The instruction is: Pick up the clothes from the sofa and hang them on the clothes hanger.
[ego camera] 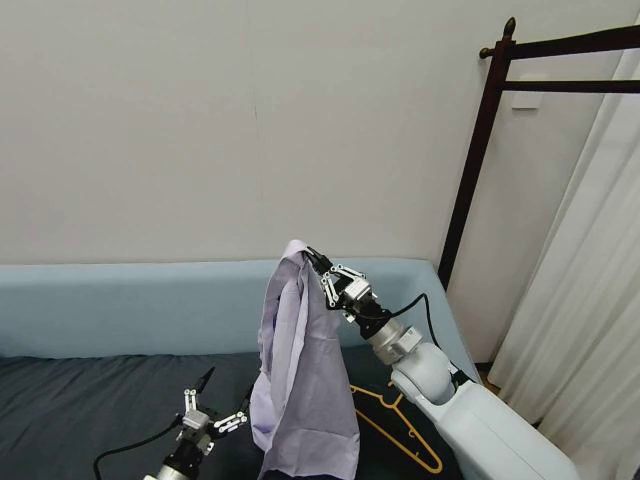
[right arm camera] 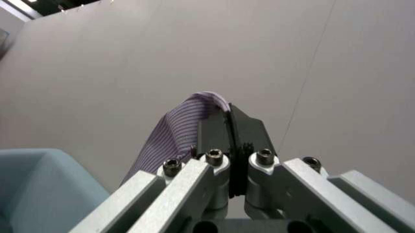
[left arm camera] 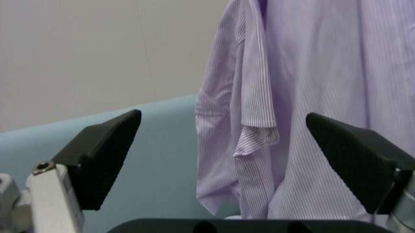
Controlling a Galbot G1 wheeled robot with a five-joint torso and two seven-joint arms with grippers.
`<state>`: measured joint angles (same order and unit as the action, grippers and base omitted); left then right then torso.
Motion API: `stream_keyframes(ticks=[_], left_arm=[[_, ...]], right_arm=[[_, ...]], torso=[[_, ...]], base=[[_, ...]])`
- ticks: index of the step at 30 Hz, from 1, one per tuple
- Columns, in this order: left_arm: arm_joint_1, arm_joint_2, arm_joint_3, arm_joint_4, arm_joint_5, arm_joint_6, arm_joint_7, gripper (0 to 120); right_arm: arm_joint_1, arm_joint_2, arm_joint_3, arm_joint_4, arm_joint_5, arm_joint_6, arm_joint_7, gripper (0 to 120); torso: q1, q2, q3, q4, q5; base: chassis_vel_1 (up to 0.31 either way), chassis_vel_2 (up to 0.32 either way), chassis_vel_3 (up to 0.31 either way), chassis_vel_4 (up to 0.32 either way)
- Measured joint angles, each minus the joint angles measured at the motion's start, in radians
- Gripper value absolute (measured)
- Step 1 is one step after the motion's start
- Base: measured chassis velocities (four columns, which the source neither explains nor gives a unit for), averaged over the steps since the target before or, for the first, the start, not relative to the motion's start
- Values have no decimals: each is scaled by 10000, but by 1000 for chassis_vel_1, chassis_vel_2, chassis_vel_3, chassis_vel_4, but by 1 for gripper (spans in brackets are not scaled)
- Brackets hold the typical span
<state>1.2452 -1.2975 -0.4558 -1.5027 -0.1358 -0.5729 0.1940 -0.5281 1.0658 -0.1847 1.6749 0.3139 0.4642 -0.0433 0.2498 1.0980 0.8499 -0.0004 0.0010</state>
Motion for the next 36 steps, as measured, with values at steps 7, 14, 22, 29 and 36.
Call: stream_keyframes(ticks=[7, 14, 22, 29, 36], left_arm=[[-348, -724, 247, 441, 331, -126, -547, 91], [-768, -1266, 258, 921, 519, -242, -854, 70], [-728, -1172, 162, 998, 576, -364, -772, 68], [-784, -1001, -78, 1056, 535, -391, -749, 95], [-753, -796, -349, 1056, 433, -422, -749, 99]], right_arm=[[-57, 205, -58, 17, -3, -12, -13, 0], [-57, 406, -205, -6, -9, -13, -41, 0], [-110, 443, -188, -49, -43, -19, -50, 0], [-132, 548, -151, 24, -17, -42, -50, 0], [-171, 590, -185, 57, -9, -58, -49, 0]], torso=[[0, 0, 0, 2, 1], [0, -1, 0, 1, 1], [0, 0, 0, 1, 0], [-1, 1, 0, 1, 0], [0, 0, -1, 1, 0]], base=[[0, 0, 0, 0], [0, 0, 0, 0], [0, 0, 0, 0], [0, 0, 0, 0], [0, 0, 0, 0]])
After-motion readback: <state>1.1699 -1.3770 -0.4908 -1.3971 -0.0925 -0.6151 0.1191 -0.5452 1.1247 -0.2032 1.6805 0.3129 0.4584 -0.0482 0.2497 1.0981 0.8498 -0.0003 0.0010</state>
